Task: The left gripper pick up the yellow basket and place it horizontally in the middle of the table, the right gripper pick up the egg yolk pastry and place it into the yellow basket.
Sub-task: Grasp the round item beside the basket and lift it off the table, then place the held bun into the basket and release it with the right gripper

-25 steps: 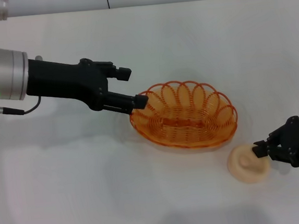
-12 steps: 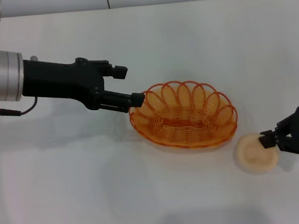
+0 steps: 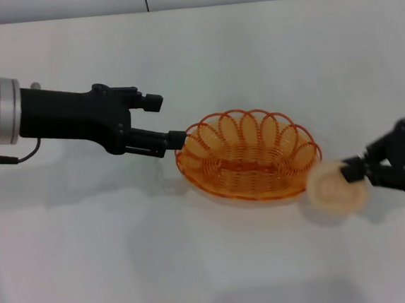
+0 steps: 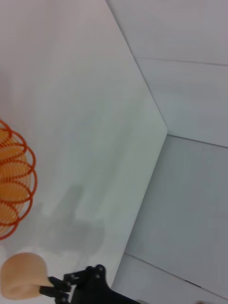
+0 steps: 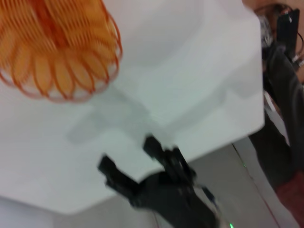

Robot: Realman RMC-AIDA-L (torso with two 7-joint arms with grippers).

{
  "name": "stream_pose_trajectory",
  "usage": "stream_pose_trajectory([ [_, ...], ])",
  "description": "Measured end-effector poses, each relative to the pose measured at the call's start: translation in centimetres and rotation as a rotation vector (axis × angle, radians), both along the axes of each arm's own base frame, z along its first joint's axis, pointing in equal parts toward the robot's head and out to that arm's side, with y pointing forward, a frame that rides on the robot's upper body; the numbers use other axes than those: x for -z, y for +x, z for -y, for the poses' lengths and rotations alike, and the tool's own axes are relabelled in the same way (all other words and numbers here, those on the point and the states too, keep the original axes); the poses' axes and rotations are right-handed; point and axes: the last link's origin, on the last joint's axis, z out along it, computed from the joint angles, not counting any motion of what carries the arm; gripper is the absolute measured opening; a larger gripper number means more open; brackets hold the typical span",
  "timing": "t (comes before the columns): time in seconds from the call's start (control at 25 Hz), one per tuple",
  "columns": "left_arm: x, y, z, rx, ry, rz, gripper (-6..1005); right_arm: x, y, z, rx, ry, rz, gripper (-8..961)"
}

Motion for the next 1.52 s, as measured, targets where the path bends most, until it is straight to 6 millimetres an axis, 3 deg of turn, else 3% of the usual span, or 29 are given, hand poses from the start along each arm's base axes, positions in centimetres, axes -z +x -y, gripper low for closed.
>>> stream_pose_trajectory([
  [0.32, -0.4, -0.5, 0.6, 0.0, -0.006, -0.006, 888, 1.2, -2.6, -1.9, -0.054, 0.043, -0.047, 20],
  [0.76, -0.5, -0.7, 0.7, -0.002, 0.003, -0.01, 887, 5.9, -5.3, -4.6, -0.113, 0.091, 0.008, 49],
  [1.08, -0.5, -0.7, 0.6, -0.002, 0.008, -0.01, 887, 7.2, -5.3, -5.3, -0.102, 0.098, 0.026, 87],
  [1.52, -0.4, -0.7, 0.6, -0.006, 0.013, -0.008, 888, 7.3, -5.0, -5.6, -0.076, 0.117, 0.014, 171],
])
